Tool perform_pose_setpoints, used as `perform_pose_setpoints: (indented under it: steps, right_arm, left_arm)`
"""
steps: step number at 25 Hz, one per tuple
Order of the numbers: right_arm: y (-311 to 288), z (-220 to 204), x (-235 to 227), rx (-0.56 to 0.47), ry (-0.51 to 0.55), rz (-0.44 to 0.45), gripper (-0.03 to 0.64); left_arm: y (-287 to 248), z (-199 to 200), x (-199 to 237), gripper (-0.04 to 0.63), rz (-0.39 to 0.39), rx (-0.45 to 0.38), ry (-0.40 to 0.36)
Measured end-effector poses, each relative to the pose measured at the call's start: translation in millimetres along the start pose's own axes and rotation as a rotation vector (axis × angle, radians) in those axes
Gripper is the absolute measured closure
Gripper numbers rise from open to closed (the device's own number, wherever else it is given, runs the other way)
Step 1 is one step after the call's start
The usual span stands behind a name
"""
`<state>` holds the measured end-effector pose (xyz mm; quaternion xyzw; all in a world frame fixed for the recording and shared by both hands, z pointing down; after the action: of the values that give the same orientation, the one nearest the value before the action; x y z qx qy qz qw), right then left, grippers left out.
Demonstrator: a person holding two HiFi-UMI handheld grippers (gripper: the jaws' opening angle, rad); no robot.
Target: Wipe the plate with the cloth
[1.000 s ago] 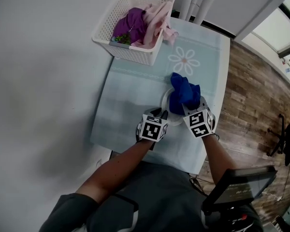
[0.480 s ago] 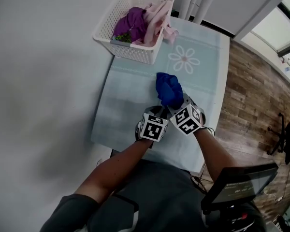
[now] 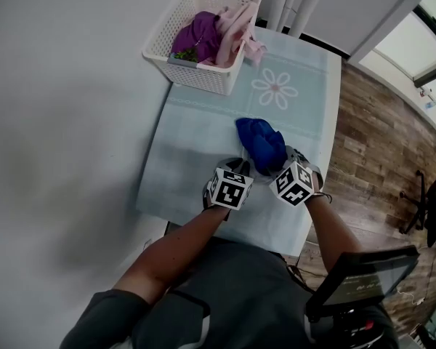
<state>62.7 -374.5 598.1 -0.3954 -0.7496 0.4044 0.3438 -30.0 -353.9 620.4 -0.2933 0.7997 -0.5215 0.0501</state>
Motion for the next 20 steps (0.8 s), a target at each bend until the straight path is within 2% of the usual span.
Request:
perform_pose_setpoints:
  steps: [3, 5, 7, 9, 12, 16, 20]
  right_arm:
    - [17.3, -7.5, -6.1, -0.010, -0.063, -0.022, 0.492]
    - [33.3, -1.4, -8.0, -0.078, -0.147, -0.014, 0.492]
    - [41.9, 19.3, 0.7, -0.166, -0.193, 0.038, 0.494]
    - [35.5, 44.0, 15.9, -0.211, -0.202, 0.103, 0.492]
    - [8.3, 53.6, 29.9, -0.159, -0.211, 0.130, 0.492]
    - [-8.1, 36.4, 32.3, -0.076, -0.207, 0.094, 0.493]
    - [2.7, 13.1, 22.3, -0.033, -0.278, 0.054, 0.492]
  left_arm:
    - [2.0, -2.2, -0.1, 0.541, 0.007, 0.004, -0.008]
    - [2.3, -4.7, -2.5, 0.553, -0.002, 0.000, -0.009]
    - [3.7, -8.4, -3.8, 0.554, -0.020, -0.017, -0.001]
    - [8.5, -13.7, -1.1, 0.554, -0.014, -0.045, 0.017]
    - [13.3, -22.9, 0.6, 0.554, -0.010, -0.051, 0.033]
    - [13.4, -27.8, 1.6, 0.554, -0.023, -0.048, 0.030]
    - [11.9, -29.2, 0.3, 0.554, -0.023, -0.045, 0.028]
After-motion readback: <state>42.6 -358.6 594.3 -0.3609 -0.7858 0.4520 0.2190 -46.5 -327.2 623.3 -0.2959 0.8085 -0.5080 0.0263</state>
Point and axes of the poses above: the fingertips, and each gripper's own axes: y backward along the fingers, x to its left, z out of its top, the point moved 4 cm from there along y, backward along the fingers, and after that the axes turned 9 degrees about x, right-handed, at the moved point
